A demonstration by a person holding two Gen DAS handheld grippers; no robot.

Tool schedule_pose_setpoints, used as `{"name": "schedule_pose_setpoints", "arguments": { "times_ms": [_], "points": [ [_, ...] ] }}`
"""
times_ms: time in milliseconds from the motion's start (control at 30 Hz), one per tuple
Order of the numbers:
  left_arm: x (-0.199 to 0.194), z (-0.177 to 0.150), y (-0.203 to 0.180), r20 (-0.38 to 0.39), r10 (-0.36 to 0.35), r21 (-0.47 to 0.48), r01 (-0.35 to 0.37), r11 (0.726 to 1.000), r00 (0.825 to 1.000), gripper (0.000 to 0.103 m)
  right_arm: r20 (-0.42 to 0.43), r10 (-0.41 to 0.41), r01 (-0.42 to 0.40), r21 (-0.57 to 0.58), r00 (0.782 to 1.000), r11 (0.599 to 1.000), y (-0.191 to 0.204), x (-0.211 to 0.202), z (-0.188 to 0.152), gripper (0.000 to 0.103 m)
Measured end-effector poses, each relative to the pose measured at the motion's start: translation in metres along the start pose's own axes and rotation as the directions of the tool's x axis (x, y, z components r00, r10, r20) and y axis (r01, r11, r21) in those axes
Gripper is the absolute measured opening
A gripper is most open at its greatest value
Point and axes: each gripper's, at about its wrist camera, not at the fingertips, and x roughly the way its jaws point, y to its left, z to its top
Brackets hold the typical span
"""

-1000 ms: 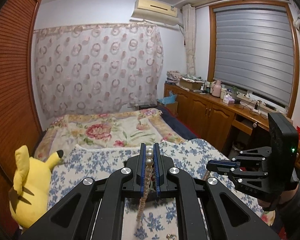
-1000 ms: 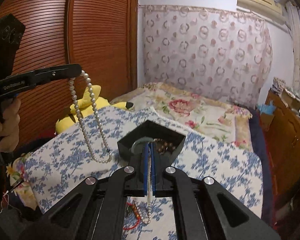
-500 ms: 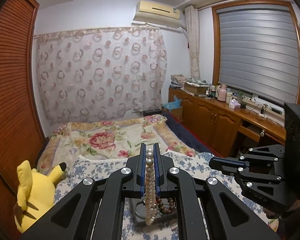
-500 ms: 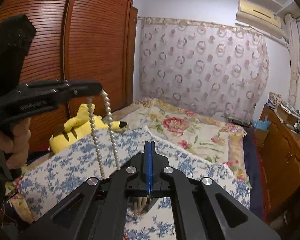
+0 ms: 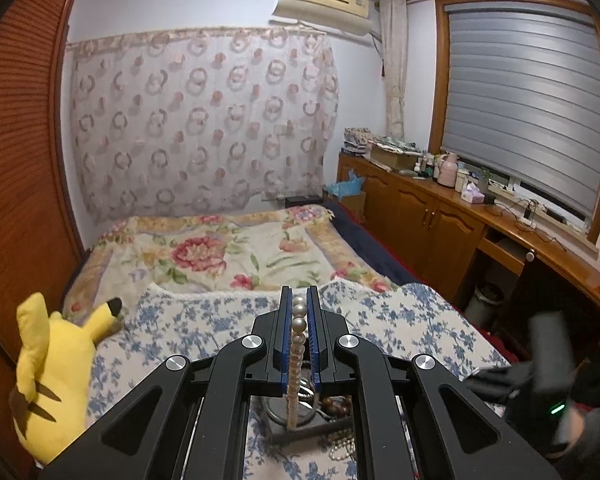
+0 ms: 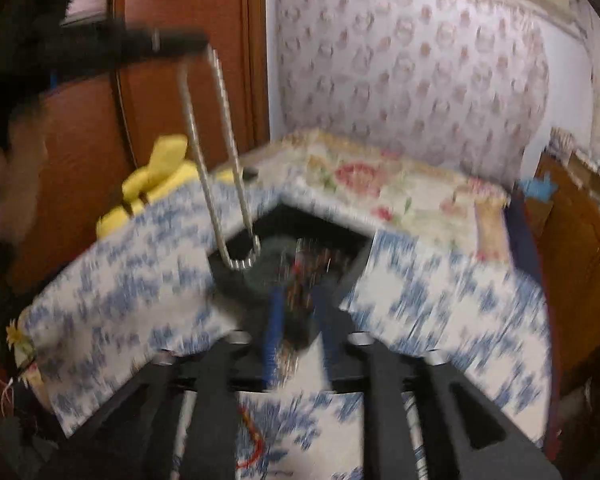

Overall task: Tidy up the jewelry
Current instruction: 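Lower the pearl necklace into the black box with the left tool while the right tool carries tangled pearls there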

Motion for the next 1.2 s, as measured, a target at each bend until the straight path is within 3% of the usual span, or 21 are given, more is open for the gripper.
{"name": "schedule_pose_setpoints", "arguments": {
  "times_ms": [100, 167, 300, 633, 667, 700, 767, 867, 1000, 1200],
  "points": [
    [0.003, -0.006, 0.000, -0.010, -0.001, 0.001, 0.001, 1.000, 1.000, 0.006, -0.079, 0.000, -0.002, -0.022, 0.997, 1.000, 0.009, 0.025, -0.016, 0.033],
    [0.001, -0.008, -0.001, -0.008, -0.004, 0.003, 0.004, 1.000, 1.000, 0.006, -0.125, 0.002, -0.005, -0.027, 0.992, 1.000, 0.014, 0.039, -0.024, 0.022],
    [-0.001, -0.007, -0.006, -0.003, -0.007, 0.011, 0.008, 1.000, 1.000, 0.006, -0.177, -0.018, 0.015, -0.019, 0.984, 1.000, 0.016, 0.057, -0.028, 0.021],
    [-0.008, -0.002, -0.013, 0.014, -0.003, 0.033, 0.002, 0.999, 1.000, 0.006, -0.214, -0.052, 0.048, -0.025, 0.975, 0.999, 0.011, 0.063, -0.035, 0.021],
    [-0.007, -0.002, -0.014, 0.012, -0.002, 0.033, 0.002, 0.999, 1.000, 0.006, -0.214, -0.054, 0.048, -0.031, 0.975, 0.998, 0.012, 0.063, -0.034, 0.017],
    [-0.008, -0.002, -0.013, 0.010, -0.001, 0.031, 0.001, 1.000, 1.000, 0.006, -0.212, -0.059, 0.050, -0.047, 0.976, 0.998, 0.014, 0.065, -0.034, 0.006],
    [-0.009, -0.003, -0.013, 0.010, -0.003, 0.023, 0.003, 1.000, 1.000, 0.006, -0.210, -0.071, 0.059, -0.064, 0.975, 0.996, 0.016, 0.064, -0.033, 0.005],
    [-0.011, 0.003, -0.017, 0.009, -0.007, 0.025, 0.007, 1.000, 1.000, 0.006, -0.166, -0.071, 0.062, -0.057, 0.984, 0.996, 0.015, 0.052, -0.029, 0.005],
    [-0.015, 0.014, -0.024, 0.026, -0.005, 0.033, 0.004, 0.999, 1.000, 0.006, -0.041, -0.060, 0.058, -0.055, 0.997, 0.997, 0.015, 0.011, -0.006, 0.005],
    [-0.010, 0.028, -0.028, 0.035, -0.005, 0.035, 0.004, 0.999, 0.999, 0.006, 0.123, -0.065, 0.074, -0.071, 0.990, 0.995, 0.015, -0.047, 0.044, 0.005]
  ]
}}
